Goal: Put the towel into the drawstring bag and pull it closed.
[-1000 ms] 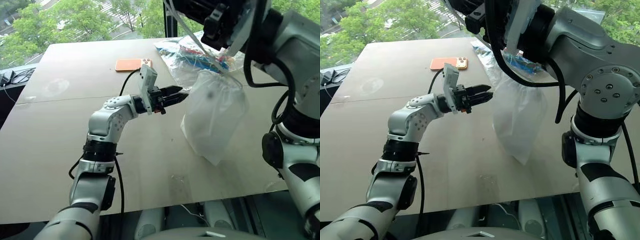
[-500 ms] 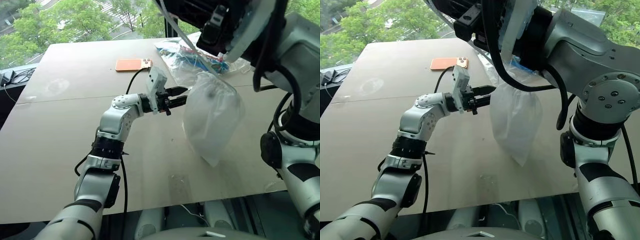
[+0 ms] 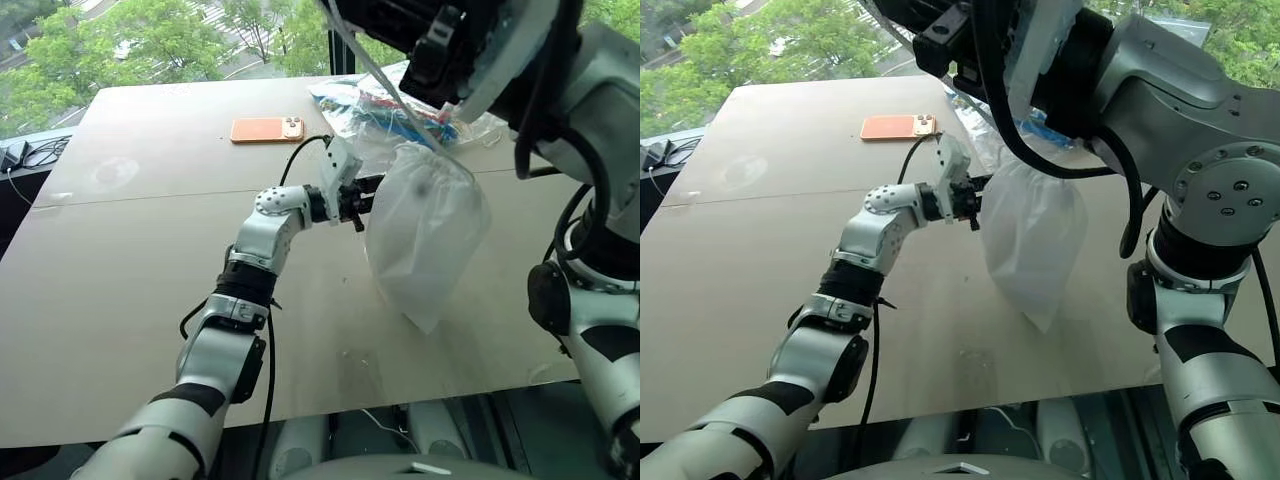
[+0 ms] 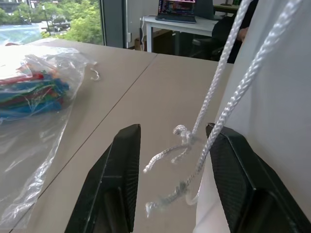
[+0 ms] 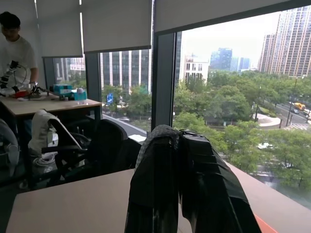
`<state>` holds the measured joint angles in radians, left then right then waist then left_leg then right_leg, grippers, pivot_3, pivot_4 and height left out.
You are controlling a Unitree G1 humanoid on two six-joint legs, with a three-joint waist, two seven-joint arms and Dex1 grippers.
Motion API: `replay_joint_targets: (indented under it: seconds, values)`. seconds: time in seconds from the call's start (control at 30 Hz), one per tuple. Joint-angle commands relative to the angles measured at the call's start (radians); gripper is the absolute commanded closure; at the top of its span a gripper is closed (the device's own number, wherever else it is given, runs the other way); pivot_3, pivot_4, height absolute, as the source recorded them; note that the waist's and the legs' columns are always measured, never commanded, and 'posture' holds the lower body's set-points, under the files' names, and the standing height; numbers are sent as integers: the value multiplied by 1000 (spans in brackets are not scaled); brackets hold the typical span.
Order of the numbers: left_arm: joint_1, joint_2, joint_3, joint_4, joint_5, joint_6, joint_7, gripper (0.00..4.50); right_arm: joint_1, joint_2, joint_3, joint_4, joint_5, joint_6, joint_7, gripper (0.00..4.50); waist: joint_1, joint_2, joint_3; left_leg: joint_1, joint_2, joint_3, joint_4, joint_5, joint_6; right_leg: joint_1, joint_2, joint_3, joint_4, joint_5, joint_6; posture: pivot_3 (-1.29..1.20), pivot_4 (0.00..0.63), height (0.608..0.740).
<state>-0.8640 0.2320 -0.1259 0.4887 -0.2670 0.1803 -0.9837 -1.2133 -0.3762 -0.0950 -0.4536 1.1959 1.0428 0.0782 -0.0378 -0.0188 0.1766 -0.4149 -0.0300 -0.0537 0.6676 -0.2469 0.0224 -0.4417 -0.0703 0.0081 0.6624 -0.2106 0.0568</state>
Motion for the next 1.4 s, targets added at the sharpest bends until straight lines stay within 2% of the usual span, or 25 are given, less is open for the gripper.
replay_joint_targets:
  seconds: [0.03,0.2,0.33,0.47,0.57,0.9,1.03,1.13,1.2,1.3,1.4]
  values:
    - [-41,-29,30,70,54,-113,117,4477,-32,-13,-18,-24,-6,-26,-23,4500,0,0,0,0,0,0,0,0,0,0,0,0,0,0,0,0,150,740]
    - [-140,-3,185,239,118,-262,543,4477,-33,-72,-76,16,-150,-92,-94,4500,-1,-1,0,0,0,0,1,0,0,0,0,0,0,0,1,0,150,740]
    - [-180,92,280,269,137,-348,702,4477,-24,-127,-150,84,-260,-161,-149,4500,0,-1,1,-1,0,1,0,0,0,-1,0,1,0,1,1,0,150,740]
    - [-153,201,294,212,203,-417,767,4477,6,-205,-214,172,-367,-212,-151,4500,7,-1,0,-1,0,2,-2,0,0,-1,-1,1,-1,0,1,0,150,740]
    - [-147,259,330,193,201,-408,809,4477,30,-217,-273,220,-413,-260,-172,4500,14,-1,1,-1,-1,2,-2,0,0,-1,-1,2,-2,1,1,0,150,740]
    - [-135,335,400,191,167,-382,847,4477,97,-189,-486,310,-435,-375,-300,4500,24,-1,0,-1,0,3,-2,0,0,-2,-1,2,-1,1,1,0,150,740]
    - [-112,343,393,162,132,-357,778,4477,138,-231,-493,330,-419,-359,-258,4500,21,-1,1,-1,0,4,-2,0,0,-2,-1,3,-1,1,1,0,150,740]
    - [-3,317,348,-1,61,-305,618,4477,327,-416,-526,331,-290,-204,52,4500,30,-1,0,-2,0,4,-2,0,0,-2,-1,2,-2,0,1,0,150,740]
    - [114,310,316,-150,24,-262,537,4477,521,-472,-482,216,-248,-150,196,4500,29,-1,0,-1,1,4,-3,-2,3,3,-1,-2,-9,0,1,0,150,740]
    - [316,308,290,-372,-29,-149,472,4477,803,-457,-436,-3,-167,-110,291,4500,10,-1,-1,0,5,6,-3,-3,5,6,0,0,-13,0,1,0,150,740]
    - [506,315,267,-532,-84,-29,411,4477,1024,-400,-382,-194,-134,-112,300,4500,2,-1,-1,-1,5,8,-4,-4,6,2,-1,4,-11,1,1,0,150,740]
